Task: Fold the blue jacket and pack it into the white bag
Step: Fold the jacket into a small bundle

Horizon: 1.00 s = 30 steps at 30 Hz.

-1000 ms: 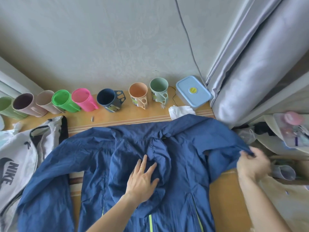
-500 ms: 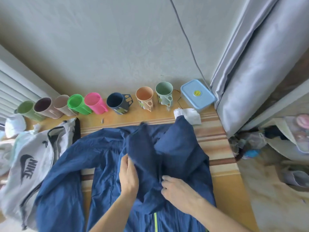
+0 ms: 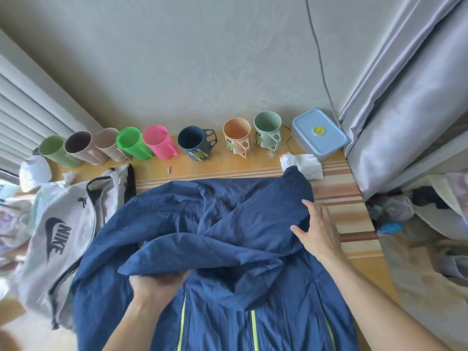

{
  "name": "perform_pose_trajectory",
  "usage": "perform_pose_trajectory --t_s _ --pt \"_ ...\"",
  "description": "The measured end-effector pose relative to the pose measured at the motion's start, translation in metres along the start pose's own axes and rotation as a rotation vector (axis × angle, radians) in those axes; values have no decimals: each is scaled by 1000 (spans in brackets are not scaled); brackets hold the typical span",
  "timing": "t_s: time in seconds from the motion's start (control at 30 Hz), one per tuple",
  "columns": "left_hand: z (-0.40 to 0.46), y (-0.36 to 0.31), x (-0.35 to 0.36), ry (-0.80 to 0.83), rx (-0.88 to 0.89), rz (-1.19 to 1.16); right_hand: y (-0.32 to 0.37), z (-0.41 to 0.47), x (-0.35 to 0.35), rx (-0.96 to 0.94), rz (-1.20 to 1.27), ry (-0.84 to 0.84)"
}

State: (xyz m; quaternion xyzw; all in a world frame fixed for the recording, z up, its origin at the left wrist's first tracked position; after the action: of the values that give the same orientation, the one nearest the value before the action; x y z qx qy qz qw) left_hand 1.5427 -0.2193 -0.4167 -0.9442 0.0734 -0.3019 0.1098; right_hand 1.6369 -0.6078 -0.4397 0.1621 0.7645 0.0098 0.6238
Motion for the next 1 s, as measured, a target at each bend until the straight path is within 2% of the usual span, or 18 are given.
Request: perform_pose_trajectory --t_s 0.07,0.2,0.27,0.37,0.47,0.53,0.57,0.6,0.67,0.73,0.77,0.83,0.9,0.93,1.0 --pt "-11 -15 -20 58 -112 -131 1 4 5 34 2 25" --pt "-6 -37 -49 -13 -104 87 -4 8 -2 172 126 -90" --pt "-3 -40 -41 -3 -61 221 -9 10 -11 232 185 -100" --pt "15 -44 -14 30 19 296 -34 22 -33 386 287 -120" --pt "22 -43 22 154 145 539 -76 34 -39 614 511 -90" --pt "25 -30 40 214 103 666 -97 35 -32 721 567 -1" --pt "28 -25 42 228 74 687 -103 35 -30 726 492 10" --pt "31 -27 41 209 94 716 -101 32 -33 690 377 -14" --pt "35 -30 35 136 84 645 -77 21 -47 527 196 -179" --pt "32 -28 26 65 29 607 -32 6 -52 169 135 -363" --pt "30 -26 23 50 -18 565 -9 -2 -48 -5 95 -363" --pt "28 -22 13 -8 -113 519 19 -11 -21 -245 -18 -227" --pt "29 -22 6 -80 -173 625 31 -9 5 -297 -134 -63" --pt "29 -23 6 -112 -185 768 34 -7 17 -286 -210 32" --pt "24 -20 15 -58 -211 1141 36 0 30 -233 -345 216"
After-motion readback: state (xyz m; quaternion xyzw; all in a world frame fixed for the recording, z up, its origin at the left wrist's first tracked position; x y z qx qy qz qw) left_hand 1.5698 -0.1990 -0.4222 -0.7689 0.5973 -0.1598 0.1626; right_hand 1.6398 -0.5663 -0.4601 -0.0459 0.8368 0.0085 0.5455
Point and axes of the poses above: each hand's wrist, its own z-axis towards the middle knuckle, its own x-axis out of the palm, y = z × x, the point moved 5 cm from there along z, towards the middle knuckle, and after that the axes turned 15 degrees about -z, right-handed, at the moved point
